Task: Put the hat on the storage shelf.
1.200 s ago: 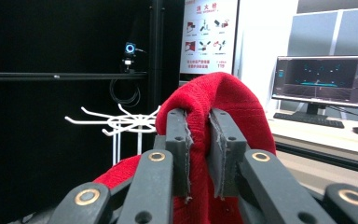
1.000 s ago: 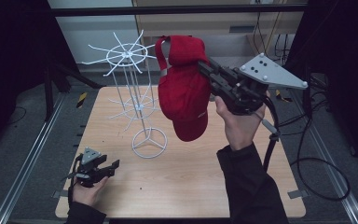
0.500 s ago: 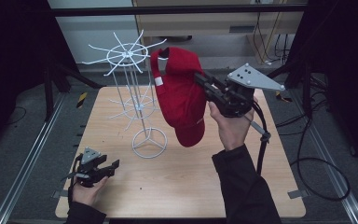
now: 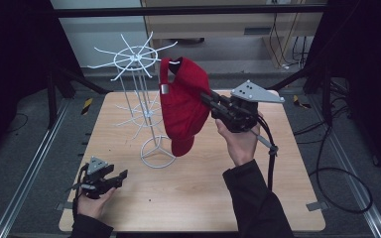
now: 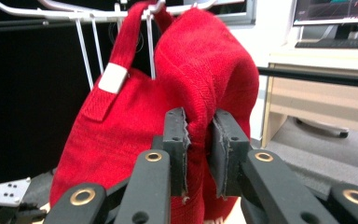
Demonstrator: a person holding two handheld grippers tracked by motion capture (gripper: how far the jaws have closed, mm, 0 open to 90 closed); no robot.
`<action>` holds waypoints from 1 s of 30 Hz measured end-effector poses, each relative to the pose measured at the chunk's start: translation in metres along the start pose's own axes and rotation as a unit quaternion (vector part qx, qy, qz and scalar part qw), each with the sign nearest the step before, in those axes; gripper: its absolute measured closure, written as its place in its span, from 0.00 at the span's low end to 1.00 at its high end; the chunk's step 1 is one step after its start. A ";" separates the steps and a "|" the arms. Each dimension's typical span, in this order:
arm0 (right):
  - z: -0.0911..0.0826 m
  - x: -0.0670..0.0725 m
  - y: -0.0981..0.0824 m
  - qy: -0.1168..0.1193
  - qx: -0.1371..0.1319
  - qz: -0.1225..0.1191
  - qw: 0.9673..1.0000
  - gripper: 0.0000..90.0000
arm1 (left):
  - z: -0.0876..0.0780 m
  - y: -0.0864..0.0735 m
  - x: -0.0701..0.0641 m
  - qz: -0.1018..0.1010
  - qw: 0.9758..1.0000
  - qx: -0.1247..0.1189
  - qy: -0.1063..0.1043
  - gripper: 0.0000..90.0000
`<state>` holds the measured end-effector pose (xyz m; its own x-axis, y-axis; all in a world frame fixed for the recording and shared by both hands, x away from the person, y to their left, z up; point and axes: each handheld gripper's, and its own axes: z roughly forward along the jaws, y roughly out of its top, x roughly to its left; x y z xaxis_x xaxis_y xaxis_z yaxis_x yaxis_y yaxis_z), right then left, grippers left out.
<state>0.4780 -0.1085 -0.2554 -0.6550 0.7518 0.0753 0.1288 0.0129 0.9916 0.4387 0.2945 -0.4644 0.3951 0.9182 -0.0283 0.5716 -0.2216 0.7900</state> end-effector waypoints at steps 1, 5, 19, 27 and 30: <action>0.002 0.000 -0.002 0.002 0.004 0.000 1.000 0.86 | 0.000 0.000 0.000 0.000 1.000 0.000 0.000 0.45; 0.008 0.001 -0.008 0.008 0.015 0.004 1.000 0.85 | 0.000 0.000 0.000 0.000 1.000 0.000 -0.001 0.44; 0.012 0.000 -0.022 0.005 0.040 -0.009 0.999 0.74 | 0.001 0.000 -0.001 0.004 1.000 0.002 -0.001 0.43; -0.008 -0.012 -0.032 -0.007 0.011 -0.004 1.000 0.51 | 0.002 0.000 0.000 0.003 1.000 0.002 -0.001 0.42; -0.019 -0.016 -0.037 -0.015 -0.003 0.001 1.000 0.41 | 0.001 0.000 -0.001 0.004 1.000 0.001 -0.002 0.42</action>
<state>0.4695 -0.1335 -0.2911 -0.6328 0.7707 0.0743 0.1251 0.0071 0.9921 0.4390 0.2932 -0.4655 0.4020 0.9153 -0.0238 0.5692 -0.2294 0.7896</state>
